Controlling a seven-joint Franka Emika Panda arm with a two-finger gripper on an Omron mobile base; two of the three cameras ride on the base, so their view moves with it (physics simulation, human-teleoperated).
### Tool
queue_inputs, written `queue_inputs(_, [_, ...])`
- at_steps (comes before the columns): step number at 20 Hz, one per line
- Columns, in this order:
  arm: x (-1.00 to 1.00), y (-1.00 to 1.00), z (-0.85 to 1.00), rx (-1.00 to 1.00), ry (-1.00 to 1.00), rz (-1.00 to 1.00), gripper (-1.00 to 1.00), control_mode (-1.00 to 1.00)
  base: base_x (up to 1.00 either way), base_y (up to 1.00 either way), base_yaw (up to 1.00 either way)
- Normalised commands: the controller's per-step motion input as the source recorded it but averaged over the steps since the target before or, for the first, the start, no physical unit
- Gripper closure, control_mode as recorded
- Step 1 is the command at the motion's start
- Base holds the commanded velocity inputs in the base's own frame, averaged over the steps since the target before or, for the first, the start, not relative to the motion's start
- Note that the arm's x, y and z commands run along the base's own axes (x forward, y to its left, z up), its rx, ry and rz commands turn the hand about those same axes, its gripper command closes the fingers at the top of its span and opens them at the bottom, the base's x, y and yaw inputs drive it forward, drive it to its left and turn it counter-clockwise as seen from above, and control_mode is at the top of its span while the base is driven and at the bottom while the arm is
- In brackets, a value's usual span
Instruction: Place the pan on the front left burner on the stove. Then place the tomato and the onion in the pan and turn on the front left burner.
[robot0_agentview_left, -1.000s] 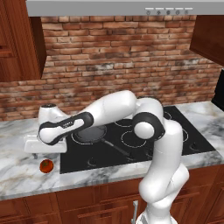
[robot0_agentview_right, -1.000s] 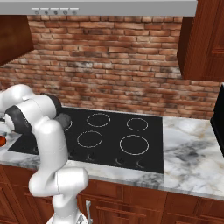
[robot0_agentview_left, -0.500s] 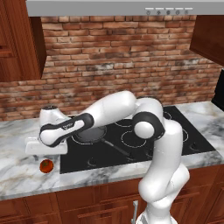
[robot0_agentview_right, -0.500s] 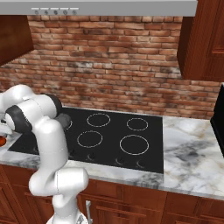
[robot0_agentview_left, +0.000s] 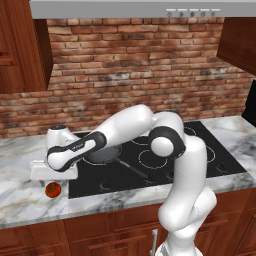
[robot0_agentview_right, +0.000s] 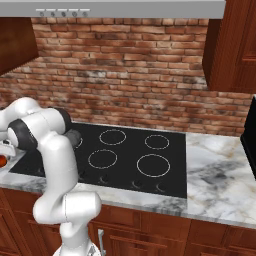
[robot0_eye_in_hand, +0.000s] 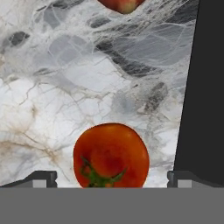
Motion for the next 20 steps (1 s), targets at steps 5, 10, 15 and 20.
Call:
queue_inputs(5, [0.06,0.0,-0.18,0.0,0.0,0.0,-1.0,-1.0,0.0,0.0,0.0])
queue_inputs(10, [0.0,0.0,-0.08,0.0,0.0,0.0,-1.0,-1.0,0.0,0.0,0.0])
queue_inputs(15, [0.0,0.02,-0.13,0.0,0.0,0.0,-1.0,-1.0,0.0,0.0,0.0])
queue_inputs(20, [0.0,0.01,-0.01,0.0,0.0,0.0,-1.0,-1.0,0.0,0.0,0.0])
